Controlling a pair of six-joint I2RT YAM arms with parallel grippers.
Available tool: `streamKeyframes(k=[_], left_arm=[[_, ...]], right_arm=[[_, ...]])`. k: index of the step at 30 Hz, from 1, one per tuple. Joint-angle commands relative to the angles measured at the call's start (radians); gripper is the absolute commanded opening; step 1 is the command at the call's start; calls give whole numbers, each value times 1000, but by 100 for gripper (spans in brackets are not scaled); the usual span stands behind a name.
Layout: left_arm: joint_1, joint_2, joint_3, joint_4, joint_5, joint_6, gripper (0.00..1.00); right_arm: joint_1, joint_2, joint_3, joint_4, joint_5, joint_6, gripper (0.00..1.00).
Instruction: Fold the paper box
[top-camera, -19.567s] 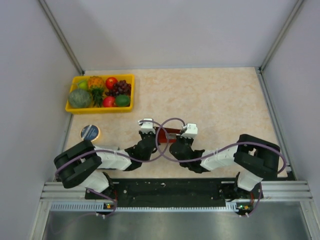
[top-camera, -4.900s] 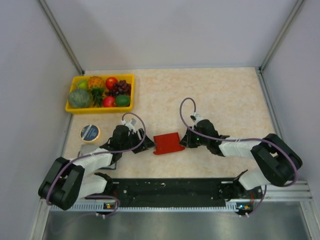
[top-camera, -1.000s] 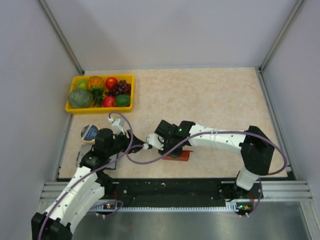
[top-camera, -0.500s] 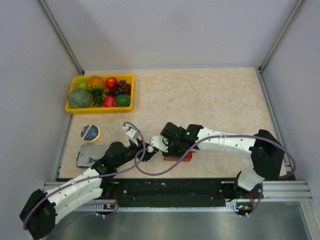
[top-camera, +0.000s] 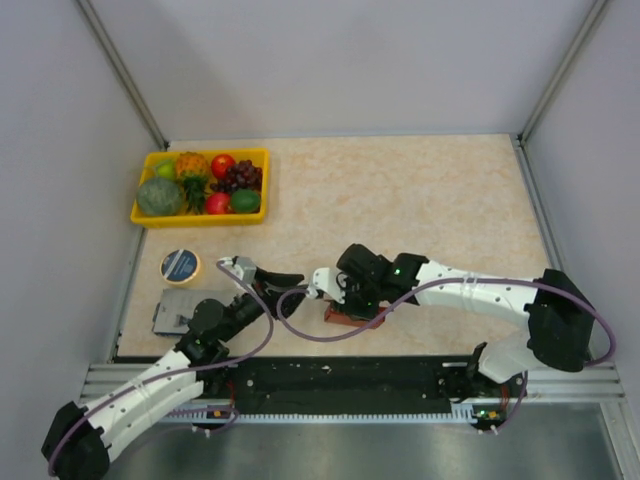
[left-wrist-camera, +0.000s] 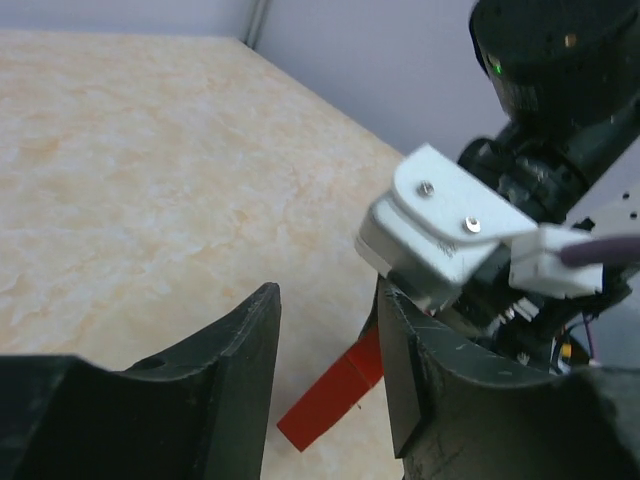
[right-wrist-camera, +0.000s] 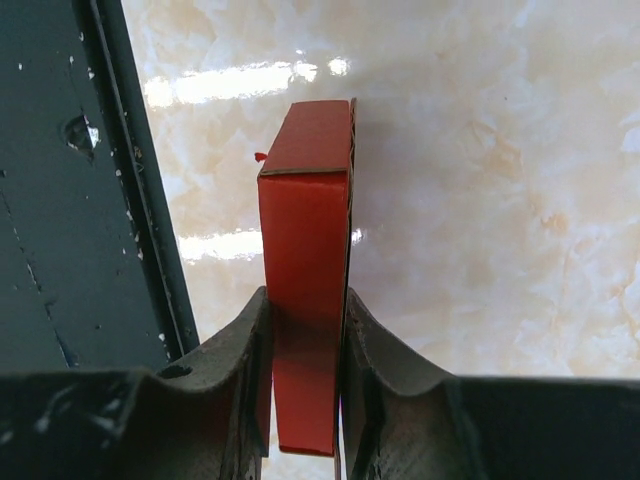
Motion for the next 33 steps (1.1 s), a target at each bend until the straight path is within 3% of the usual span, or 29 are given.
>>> streamKeyframes(k=[1, 9, 20, 33], left_arm=[[-8, 107, -53, 147, 190, 117, 46], [-7, 216, -54, 297, 256, 149, 50], [-11, 362, 96, 212, 350, 315, 49], [-34, 445, 160, 170, 357, 384, 46]], right_arm=[[-52, -33, -9, 66, -76, 18, 12], [-98, -117, -12, 60, -176, 45, 11], [-96, -120, 37, -14, -220, 33, 11], [-96, -103, 62, -29, -240, 22, 10]])
